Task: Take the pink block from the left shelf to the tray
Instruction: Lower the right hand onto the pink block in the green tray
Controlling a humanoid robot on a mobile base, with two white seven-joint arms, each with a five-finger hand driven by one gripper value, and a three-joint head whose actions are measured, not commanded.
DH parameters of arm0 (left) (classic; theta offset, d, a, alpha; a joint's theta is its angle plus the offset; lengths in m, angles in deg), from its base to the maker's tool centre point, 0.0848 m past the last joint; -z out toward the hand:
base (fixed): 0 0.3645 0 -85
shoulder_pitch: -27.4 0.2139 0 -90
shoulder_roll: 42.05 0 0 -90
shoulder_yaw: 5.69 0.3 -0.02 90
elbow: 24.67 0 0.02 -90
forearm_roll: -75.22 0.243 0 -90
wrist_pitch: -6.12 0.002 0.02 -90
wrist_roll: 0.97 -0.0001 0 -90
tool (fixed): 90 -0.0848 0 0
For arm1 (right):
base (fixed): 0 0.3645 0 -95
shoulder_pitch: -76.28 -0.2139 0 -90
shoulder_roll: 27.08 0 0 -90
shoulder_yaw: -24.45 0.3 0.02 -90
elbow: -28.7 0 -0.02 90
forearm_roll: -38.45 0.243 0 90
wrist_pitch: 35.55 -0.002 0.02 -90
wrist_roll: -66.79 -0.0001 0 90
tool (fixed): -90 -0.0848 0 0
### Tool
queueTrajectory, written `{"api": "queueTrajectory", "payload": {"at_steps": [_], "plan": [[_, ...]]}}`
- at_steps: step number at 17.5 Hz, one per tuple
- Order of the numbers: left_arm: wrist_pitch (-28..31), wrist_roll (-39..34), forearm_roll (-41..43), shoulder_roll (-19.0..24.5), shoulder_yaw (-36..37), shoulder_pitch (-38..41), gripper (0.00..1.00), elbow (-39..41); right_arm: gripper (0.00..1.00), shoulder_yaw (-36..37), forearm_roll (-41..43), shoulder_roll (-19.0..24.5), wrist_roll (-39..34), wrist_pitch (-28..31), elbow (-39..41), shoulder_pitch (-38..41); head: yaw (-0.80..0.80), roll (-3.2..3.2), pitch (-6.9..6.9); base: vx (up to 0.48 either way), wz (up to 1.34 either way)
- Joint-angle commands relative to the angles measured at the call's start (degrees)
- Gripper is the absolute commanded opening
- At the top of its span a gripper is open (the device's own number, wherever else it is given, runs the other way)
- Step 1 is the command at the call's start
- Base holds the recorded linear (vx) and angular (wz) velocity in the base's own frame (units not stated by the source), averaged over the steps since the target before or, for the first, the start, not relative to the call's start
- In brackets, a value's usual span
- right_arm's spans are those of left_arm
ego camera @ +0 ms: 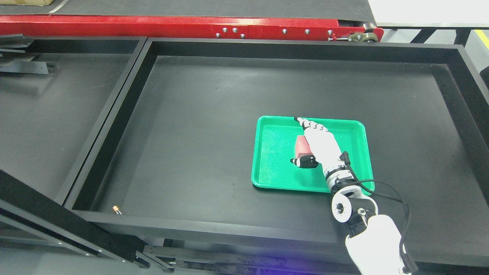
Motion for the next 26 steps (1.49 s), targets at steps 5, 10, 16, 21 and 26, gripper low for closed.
{"api": "queueTrajectory", "payload": {"at_steps": [5, 10, 16, 21, 26], "plan": [[0.00, 0.00, 0.00, 1.00, 0.00, 1.14, 1.00, 1.00, 0.98, -0.52, 0.71, -1.00, -1.81, -0.02, -4.42, -0.15, 0.00, 0.00, 0.00, 0.030, -0.01], [0.00, 0.00, 0.00, 1.00, 0.00, 1.14, 1.00, 1.00, 0.98, -0.52, 0.71, -1.00, -2.51, -0.02, -4.42, 0.47, 0.00, 0.00, 0.00, 0.022, -0.02], [0.00, 0.00, 0.00, 1.00, 0.00, 1.14, 1.00, 1.00, 0.89, -0.52, 0.88, -1.00, -2.69, -0.02, -4.69, 1.00, 0.00, 0.00, 0.00, 0.022, -0.01], [0.00, 0.00, 0.00, 1.00, 0.00, 1.14, 1.00, 1.00, 0.72, -0.52, 0.88, -1.00, -2.60, -0.11, -4.69, 1.08, 0.00, 0.00, 0.00, 0.011, 0.00], [0.00, 0.00, 0.00, 1.00, 0.00, 1.14, 1.00, 1.00, 0.51, -0.52, 0.71, -1.00, -2.60, -0.90, -4.69, 1.17, 0.00, 0.00, 0.00, 0.000, 0.00]]}}
